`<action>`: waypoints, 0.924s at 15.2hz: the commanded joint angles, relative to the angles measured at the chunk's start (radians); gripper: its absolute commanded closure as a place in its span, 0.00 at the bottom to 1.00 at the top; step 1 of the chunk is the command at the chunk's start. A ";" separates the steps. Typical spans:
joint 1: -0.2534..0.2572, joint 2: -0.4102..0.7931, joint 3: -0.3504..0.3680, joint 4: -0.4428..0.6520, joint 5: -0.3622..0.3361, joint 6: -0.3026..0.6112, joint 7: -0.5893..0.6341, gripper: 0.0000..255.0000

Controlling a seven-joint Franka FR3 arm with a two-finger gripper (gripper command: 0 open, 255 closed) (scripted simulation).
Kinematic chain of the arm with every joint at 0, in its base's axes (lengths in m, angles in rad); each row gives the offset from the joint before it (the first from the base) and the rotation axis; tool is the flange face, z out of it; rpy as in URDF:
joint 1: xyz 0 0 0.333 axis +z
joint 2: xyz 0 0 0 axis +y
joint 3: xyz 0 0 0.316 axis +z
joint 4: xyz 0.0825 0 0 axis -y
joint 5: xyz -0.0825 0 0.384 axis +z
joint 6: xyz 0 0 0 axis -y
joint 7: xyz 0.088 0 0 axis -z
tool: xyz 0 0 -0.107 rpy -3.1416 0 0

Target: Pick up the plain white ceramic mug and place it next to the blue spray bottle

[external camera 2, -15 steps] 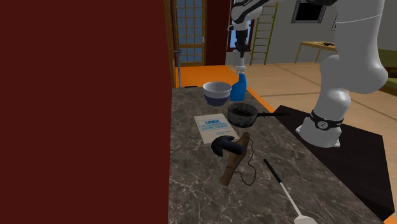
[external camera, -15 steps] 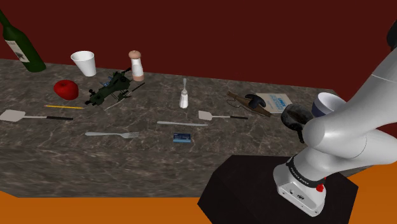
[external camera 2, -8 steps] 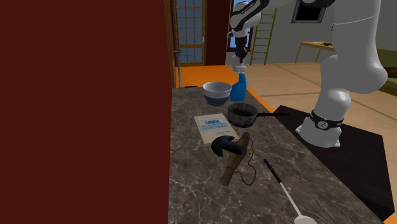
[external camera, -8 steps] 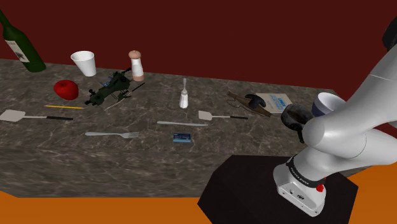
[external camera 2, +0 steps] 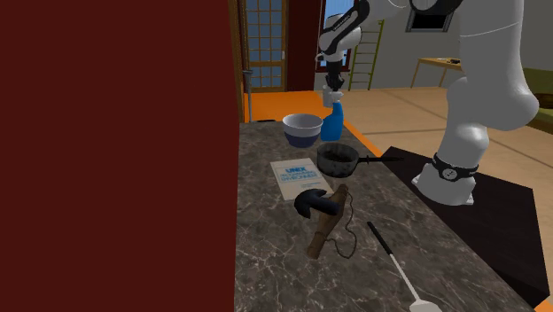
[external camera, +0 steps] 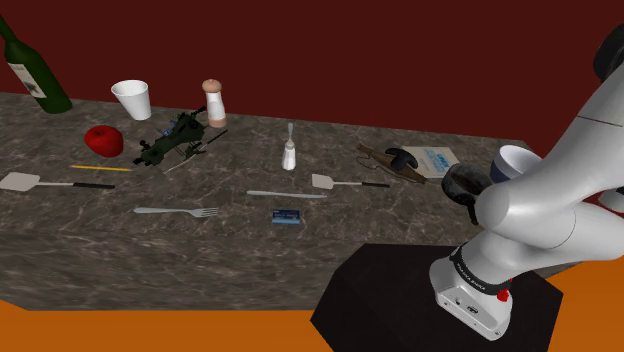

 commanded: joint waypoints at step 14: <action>-0.074 0.124 0.089 -0.061 0.113 0.157 -0.052 1.00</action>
